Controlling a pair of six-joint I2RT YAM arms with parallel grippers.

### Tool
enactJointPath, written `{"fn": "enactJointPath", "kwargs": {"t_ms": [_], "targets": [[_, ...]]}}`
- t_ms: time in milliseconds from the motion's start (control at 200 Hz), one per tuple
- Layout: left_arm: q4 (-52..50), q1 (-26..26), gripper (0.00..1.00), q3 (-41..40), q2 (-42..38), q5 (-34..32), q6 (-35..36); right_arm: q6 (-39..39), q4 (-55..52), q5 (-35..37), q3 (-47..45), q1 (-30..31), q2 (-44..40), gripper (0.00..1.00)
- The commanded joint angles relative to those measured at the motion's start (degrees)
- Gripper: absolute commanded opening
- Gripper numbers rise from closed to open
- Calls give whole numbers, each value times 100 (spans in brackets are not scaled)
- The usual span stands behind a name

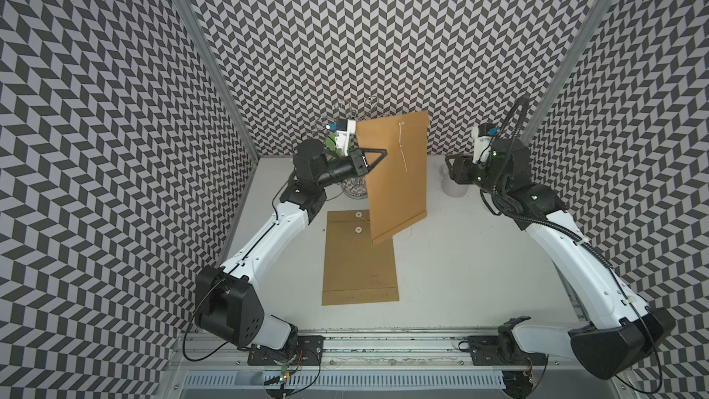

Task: Close the mouth of the file bag
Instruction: Place the file bag at the center of the board.

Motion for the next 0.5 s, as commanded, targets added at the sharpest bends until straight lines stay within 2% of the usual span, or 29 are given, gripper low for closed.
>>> {"fn": "enactJointPath", "kwargs": {"t_ms": [0, 80, 210, 341, 401, 496], "targets": [[882, -500, 0, -663, 118, -450, -246, 227, 23, 651, 460, -326, -166, 61], [1330, -863, 0, -939, 387, -705, -483, 160, 14, 814, 685, -359, -106, 63], [1842, -1466, 0, -860, 1088, -715, -809, 279, 178, 271, 706, -342, -25, 64], [2129, -1628, 2, -869, 1786, -775, -997, 327, 345, 101, 511, -210, -33, 65], [2016, -1633, 5, -818, 2081, -838, -821, 319, 396, 32, 429, -148, -32, 65], [1279, -1649, 8, -489, 2440, -1099, -128, 317, 451, -46, 283, -76, -28, 65]]}}
